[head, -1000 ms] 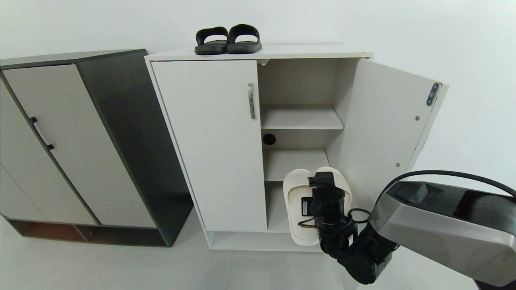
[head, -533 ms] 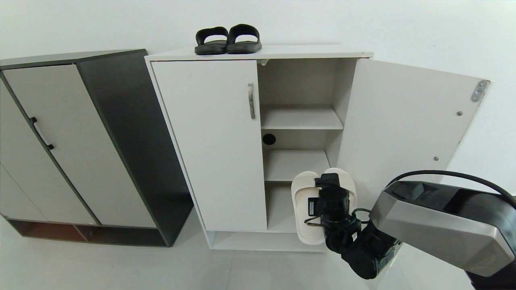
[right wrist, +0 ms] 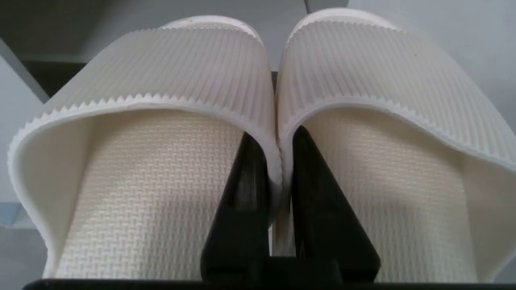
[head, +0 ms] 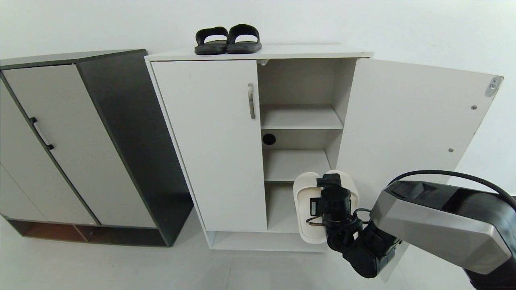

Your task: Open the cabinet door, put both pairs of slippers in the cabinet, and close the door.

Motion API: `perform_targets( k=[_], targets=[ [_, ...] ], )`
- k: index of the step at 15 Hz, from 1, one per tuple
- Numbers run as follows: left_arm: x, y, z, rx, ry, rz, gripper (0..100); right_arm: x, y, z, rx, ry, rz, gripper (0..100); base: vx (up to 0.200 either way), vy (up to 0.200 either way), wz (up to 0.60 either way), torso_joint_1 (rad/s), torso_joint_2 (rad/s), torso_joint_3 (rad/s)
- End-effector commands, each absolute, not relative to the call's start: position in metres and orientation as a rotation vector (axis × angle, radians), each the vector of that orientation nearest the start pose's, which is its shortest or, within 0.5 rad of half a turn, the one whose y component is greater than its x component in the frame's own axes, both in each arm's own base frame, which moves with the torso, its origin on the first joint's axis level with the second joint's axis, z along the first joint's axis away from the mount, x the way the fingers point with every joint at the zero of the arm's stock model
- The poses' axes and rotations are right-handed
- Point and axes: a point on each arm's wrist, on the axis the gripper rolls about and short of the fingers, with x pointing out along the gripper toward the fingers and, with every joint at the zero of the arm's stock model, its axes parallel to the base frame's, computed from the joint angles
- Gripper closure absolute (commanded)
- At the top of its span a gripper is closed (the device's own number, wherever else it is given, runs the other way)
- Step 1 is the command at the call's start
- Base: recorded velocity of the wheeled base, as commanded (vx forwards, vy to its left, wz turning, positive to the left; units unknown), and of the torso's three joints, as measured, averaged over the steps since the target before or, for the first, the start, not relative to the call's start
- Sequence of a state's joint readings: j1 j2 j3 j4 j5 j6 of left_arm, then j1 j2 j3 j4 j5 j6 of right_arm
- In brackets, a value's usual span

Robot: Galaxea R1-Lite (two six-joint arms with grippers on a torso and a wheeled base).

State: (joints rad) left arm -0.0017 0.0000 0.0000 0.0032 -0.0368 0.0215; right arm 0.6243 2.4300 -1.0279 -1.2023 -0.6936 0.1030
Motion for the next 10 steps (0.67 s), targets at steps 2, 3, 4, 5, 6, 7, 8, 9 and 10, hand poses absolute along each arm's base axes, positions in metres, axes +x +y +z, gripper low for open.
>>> perform_targets(
  k=[2, 3, 4, 5, 6, 7, 8, 9, 10],
  targets=[
    [-0.023, -0.001, 0.075, 0.021, 0.004, -0.037, 100, 0.355, 0.237, 0.018, -0.018, 0.151, -0.078, 100, 0.000, 0.000, 0.00, 0.000, 0.00, 0.000],
    [-0.023, -0.001, 0.075, 0.021, 0.004, -0.038, 100, 0.356, 0.237, 0.019, -0.015, 0.148, -0.081, 100, 0.000, 0.000, 0.00, 0.000, 0.00, 0.000],
    [-0.023, -0.001, 0.075, 0.021, 0.004, -0.038, 100, 0.355, 0.237, 0.021, -0.010, 0.142, -0.076, 100, 0.000, 0.000, 0.00, 0.000, 0.00, 0.000],
    [-0.023, -0.001, 0.075, 0.020, 0.004, -0.038, 100, 0.352, 0.241, 0.026, 0.002, 0.129, -0.046, 100, 0.000, 0.000, 0.00, 0.000, 0.00, 0.000],
    [-0.023, -0.001, 0.075, 0.021, 0.004, -0.038, 100, 0.338, 0.256, 0.036, 0.015, 0.117, 0.046, 100, 0.000, 0.000, 0.00, 0.000, 0.00, 0.000],
    [-0.023, -0.001, 0.075, 0.021, 0.004, -0.038, 100, 0.327, 0.270, 0.038, 0.007, 0.125, 0.090, 100, 0.000, 0.000, 0.00, 0.000, 0.00, 0.000],
    [-0.023, -0.001, 0.075, 0.021, 0.004, -0.038, 100, 0.320, 0.284, 0.038, -0.012, 0.145, 0.124, 100, 0.000, 0.000, 0.00, 0.000, 0.00, 0.000],
    [-0.023, -0.001, 0.075, 0.021, 0.004, -0.038, 100, 0.319, 0.288, 0.033, -0.022, 0.172, 0.131, 100, 0.000, 0.000, 0.00, 0.000, 0.00, 0.000],
    [-0.023, -0.001, 0.075, 0.021, 0.004, -0.037, 100, 0.320, 0.288, 0.026, -0.020, 0.188, 0.125, 100, 0.000, 0.000, 0.00, 0.000, 0.00, 0.000]
  ],
)
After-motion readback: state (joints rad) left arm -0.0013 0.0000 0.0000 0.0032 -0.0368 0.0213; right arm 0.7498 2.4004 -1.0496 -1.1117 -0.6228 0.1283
